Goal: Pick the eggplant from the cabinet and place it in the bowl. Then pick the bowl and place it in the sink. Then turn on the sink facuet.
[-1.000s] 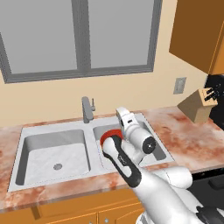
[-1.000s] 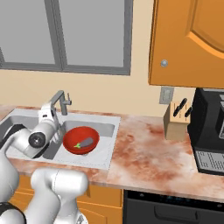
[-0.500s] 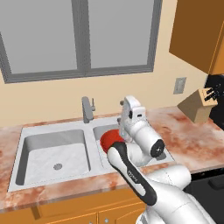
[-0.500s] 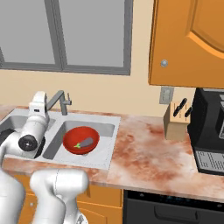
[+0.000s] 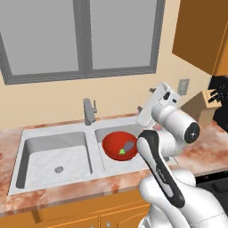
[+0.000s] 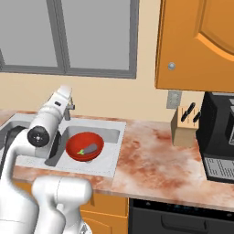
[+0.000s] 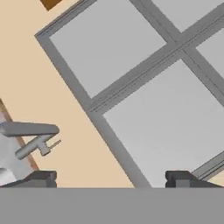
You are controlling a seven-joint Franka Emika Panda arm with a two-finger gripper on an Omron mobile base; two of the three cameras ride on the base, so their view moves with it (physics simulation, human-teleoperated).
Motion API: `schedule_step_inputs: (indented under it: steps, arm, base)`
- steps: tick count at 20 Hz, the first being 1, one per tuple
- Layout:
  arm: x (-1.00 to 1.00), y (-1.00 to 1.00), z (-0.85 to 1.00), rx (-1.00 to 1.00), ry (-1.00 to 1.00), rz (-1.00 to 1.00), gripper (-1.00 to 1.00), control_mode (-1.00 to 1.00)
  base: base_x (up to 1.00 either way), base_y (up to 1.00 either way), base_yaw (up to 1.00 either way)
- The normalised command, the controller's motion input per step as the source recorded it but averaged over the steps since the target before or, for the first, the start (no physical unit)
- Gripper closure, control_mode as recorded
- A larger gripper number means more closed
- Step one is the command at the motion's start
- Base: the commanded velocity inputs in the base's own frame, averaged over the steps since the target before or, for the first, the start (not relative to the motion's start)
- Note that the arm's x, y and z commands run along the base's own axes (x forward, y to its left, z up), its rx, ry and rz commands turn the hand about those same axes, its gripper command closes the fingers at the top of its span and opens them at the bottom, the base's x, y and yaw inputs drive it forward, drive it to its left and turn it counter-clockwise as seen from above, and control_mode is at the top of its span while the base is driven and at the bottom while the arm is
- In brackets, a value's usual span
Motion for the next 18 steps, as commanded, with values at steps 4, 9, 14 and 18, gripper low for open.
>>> schedule_step_inputs:
  steps: [4,9,14,18]
  arm:
    - [0.3,-0.21,0.01,0.42,0.59,0.13,-1.0,-1.0]
    - [0.46,0.0,-0.18,0.48,0.44,0.33,-1.0,-1.0]
    - [0.48,0.11,-0.67,0.33,0.14,0.41,-1.0,-1.0]
    - [0.22,0.24,-1.0,0.09,-0.09,0.33,-1.0,-1.0]
  base:
    - [0.0,0.0,0.0]
    - [0.0,0.0,0.0]
    - [0.0,0.0,0.0]
    - [0.0,0.0,0.0]
